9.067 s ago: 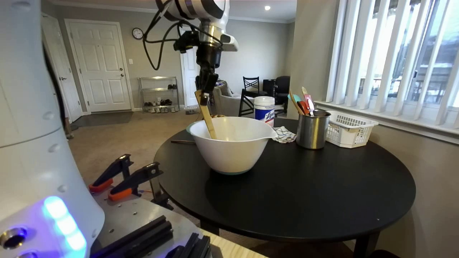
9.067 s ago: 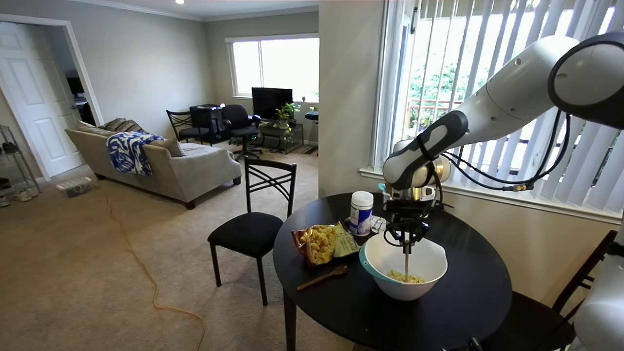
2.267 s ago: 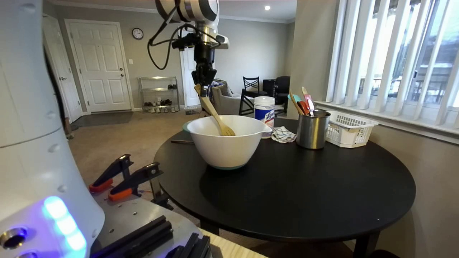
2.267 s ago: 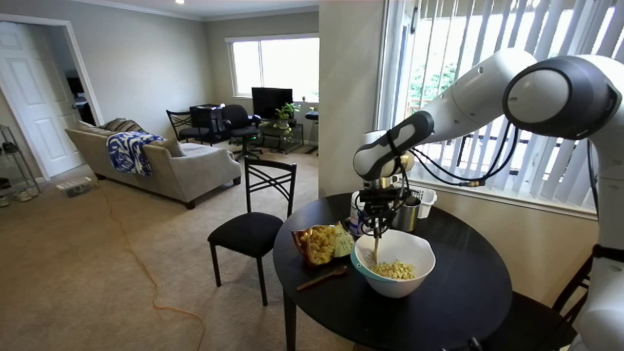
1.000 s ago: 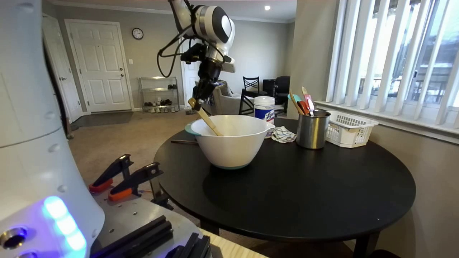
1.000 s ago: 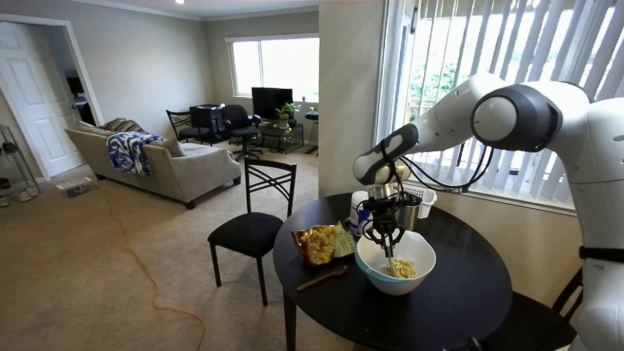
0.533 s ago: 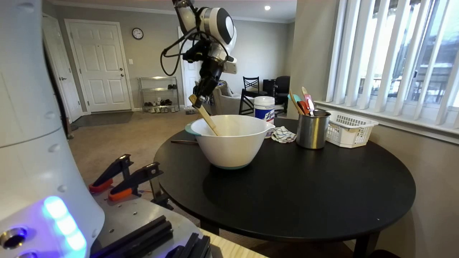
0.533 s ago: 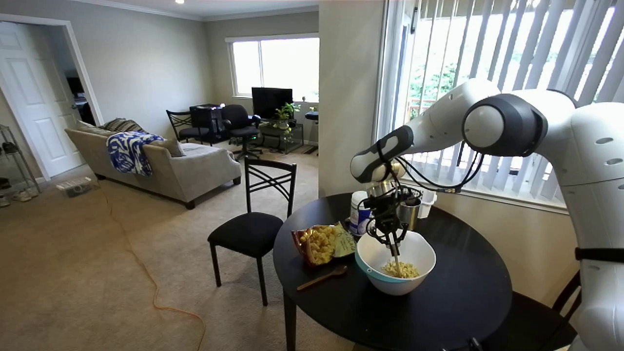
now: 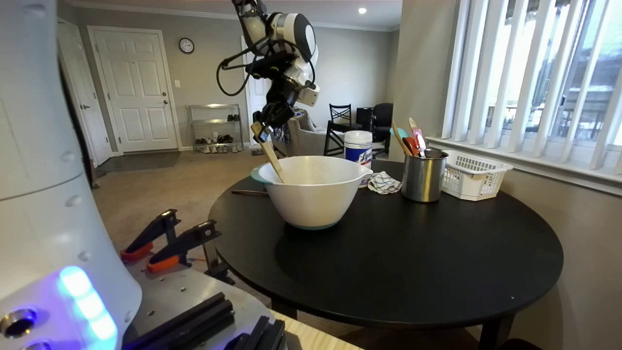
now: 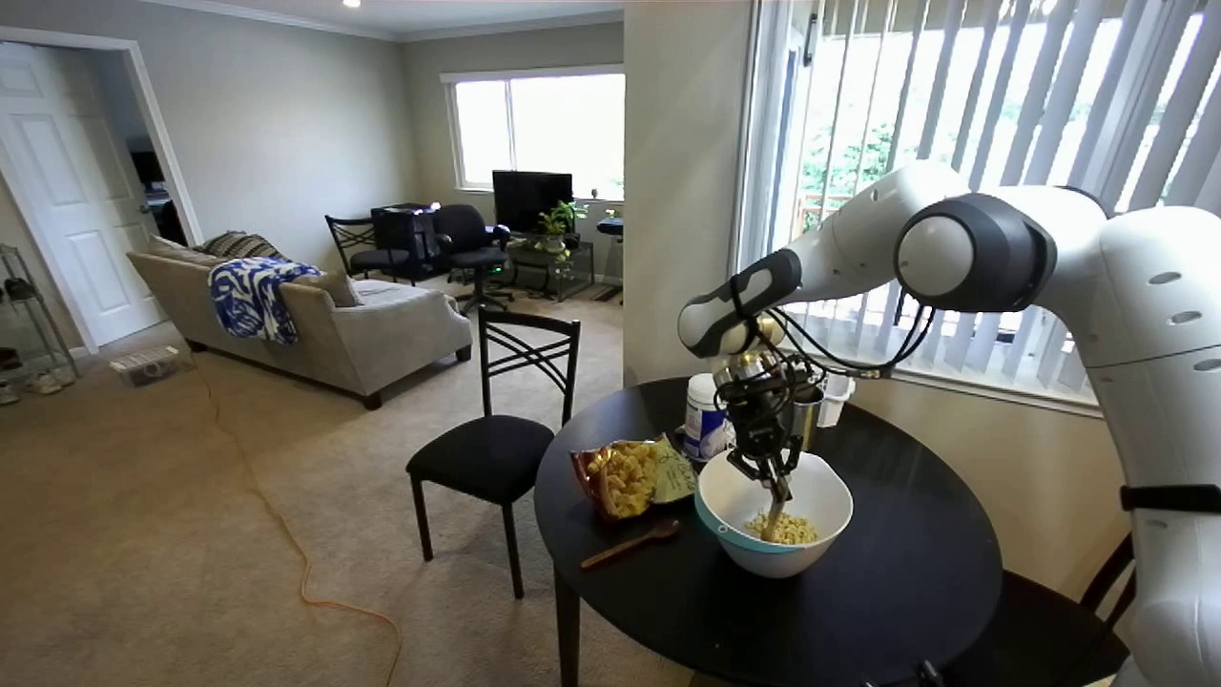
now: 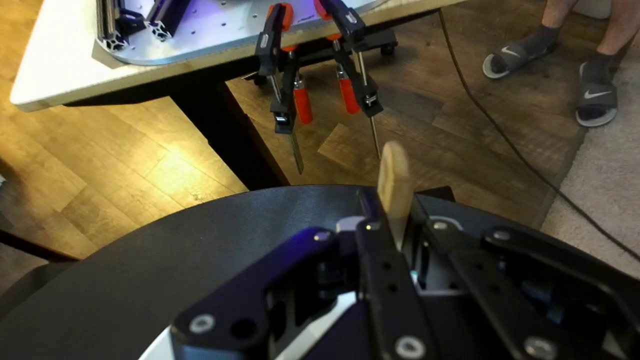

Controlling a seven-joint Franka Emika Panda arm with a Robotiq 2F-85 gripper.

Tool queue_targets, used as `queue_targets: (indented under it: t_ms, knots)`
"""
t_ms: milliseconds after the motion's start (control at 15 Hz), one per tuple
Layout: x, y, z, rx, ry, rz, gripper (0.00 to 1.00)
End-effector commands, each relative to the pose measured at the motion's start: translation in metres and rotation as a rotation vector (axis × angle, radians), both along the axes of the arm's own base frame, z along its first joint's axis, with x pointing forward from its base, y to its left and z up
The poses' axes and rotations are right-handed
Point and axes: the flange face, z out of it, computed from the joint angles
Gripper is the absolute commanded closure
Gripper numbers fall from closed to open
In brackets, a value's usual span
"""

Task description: Stir in the bowl

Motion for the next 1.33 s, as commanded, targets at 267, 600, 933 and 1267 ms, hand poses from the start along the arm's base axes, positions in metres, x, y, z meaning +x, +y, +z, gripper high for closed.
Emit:
queue_targets:
  t_ms: [267,600,933,1267]
  knots:
    - [0.026,0.025,0.020,0.163,-0.085,-0.001,0.97]
    - [0.045,0.024,0.019,0.058,-0.176,0.001,0.97]
    - [0.058,0.014,-0.012,-0.065,-0.184,-0.064,0.97]
    - [0.056,-0.009,-0.041,-0.216,-0.137,-0.243,0.97]
